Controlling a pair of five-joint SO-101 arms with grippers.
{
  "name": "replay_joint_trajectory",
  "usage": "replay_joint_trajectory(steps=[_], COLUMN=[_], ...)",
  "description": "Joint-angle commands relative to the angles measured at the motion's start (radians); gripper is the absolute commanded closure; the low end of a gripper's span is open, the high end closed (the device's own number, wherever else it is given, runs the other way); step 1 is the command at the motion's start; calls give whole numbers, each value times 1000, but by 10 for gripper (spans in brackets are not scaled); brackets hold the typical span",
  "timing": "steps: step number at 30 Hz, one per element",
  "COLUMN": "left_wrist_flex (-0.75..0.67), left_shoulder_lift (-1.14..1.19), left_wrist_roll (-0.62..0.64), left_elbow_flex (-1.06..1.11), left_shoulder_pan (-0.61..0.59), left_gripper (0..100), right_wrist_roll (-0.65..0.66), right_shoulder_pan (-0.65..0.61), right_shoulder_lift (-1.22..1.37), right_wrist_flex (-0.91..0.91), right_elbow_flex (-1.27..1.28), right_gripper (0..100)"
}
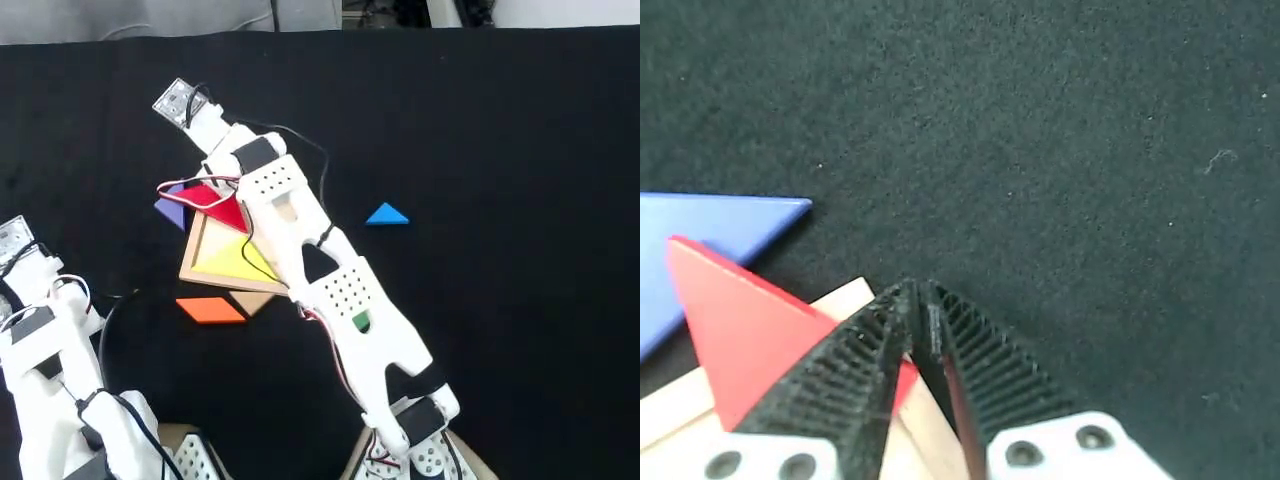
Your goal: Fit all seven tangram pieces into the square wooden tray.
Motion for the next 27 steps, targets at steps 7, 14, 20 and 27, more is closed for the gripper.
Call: replay_joint_trajectory(steps=[7, 14, 20, 27], left_wrist_flex=[-18, -18, -18, -18], left_shoulder_lift=[-21, -21, -21, -21], left_wrist_roll=[-9, -9, -9, -9], left_elbow_flex=[-5, -5, -5, -5], left_shoulder_pan=[10, 10, 10, 8], left_gripper=[967, 967, 967, 967], right_wrist_roll=[9, 58, 57, -32], right_shoulder_pan=[69, 69, 133, 135], right_shoulder_lift=[-25, -22, -25, -30], right_wrist_flex=[89, 207, 258, 571], right_elbow_flex=[-50, -124, -171, -312], right_gripper=[987, 987, 987, 984])
